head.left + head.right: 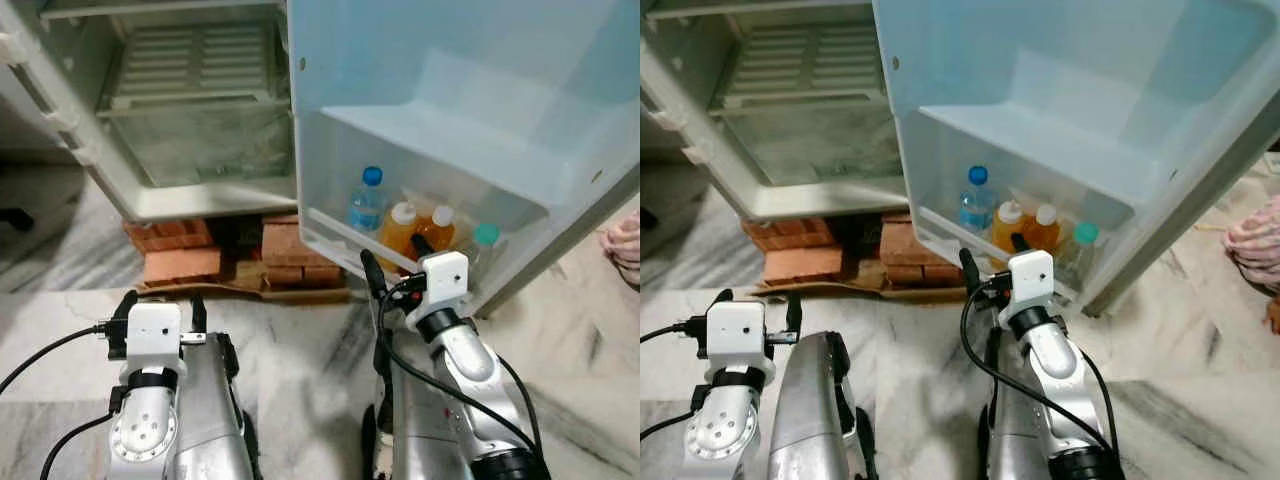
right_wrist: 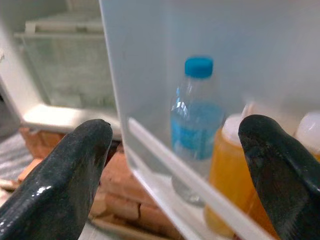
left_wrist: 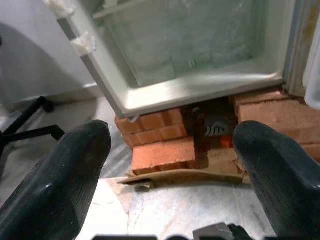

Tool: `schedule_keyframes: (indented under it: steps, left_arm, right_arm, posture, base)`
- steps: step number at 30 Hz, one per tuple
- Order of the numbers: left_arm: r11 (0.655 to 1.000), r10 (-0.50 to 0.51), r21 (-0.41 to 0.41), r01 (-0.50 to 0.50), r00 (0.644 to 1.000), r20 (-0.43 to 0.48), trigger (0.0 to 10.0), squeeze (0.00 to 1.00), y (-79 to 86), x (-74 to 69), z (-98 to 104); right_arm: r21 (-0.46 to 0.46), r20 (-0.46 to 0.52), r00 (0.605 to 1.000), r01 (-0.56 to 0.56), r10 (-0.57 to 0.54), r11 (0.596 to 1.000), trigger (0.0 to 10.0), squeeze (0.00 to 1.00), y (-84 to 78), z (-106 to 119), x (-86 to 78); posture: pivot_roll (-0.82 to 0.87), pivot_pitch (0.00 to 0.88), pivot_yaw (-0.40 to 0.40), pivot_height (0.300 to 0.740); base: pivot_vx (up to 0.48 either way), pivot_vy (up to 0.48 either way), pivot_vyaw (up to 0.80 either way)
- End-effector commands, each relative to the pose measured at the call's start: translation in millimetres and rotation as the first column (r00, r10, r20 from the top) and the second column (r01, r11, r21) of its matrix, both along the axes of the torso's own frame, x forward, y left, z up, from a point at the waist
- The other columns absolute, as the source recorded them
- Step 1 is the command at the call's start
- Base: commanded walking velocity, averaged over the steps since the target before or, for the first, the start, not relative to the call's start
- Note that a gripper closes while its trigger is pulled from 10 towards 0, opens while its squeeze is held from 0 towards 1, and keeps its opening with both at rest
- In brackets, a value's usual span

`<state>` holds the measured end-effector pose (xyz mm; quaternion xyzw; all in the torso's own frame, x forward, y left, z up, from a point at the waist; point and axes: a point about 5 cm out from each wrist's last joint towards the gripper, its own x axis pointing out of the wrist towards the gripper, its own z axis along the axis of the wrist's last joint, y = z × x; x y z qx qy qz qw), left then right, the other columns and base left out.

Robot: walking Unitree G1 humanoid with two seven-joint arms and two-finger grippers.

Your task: Restocking fridge

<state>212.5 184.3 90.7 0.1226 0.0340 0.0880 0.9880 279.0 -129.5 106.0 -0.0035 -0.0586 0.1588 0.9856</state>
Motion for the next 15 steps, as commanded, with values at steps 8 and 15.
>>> schedule_keyframes:
  steps: [8, 15]
  left_arm:
    - [0.999, 0.002, -0.052, -0.004, 0.999, -0.040, 10.0, 0.00, -6.4, -1.5, -15]
    - [0.998, -0.002, -0.064, -0.002, 0.999, -0.052, 10.0, 0.00, -9.1, -2.2, -21]
  right_arm:
    - [0.012, -0.061, 0.995, 0.077, -0.076, 0.997, 10.0, 0.00, -12.1, -2, -5.2]
    - [0.018, -0.087, 0.994, 0.073, -0.071, 0.997, 10.0, 0.00, -7.8, -6, -4.1]
  posture:
    - [0.02, 0.073, 0.024, 0.543]
    - [0.02, 0.071, 0.019, 0.593]
  base:
    - [0.000, 0.000, 0.00]
    - [0.000, 0.000, 0.00]
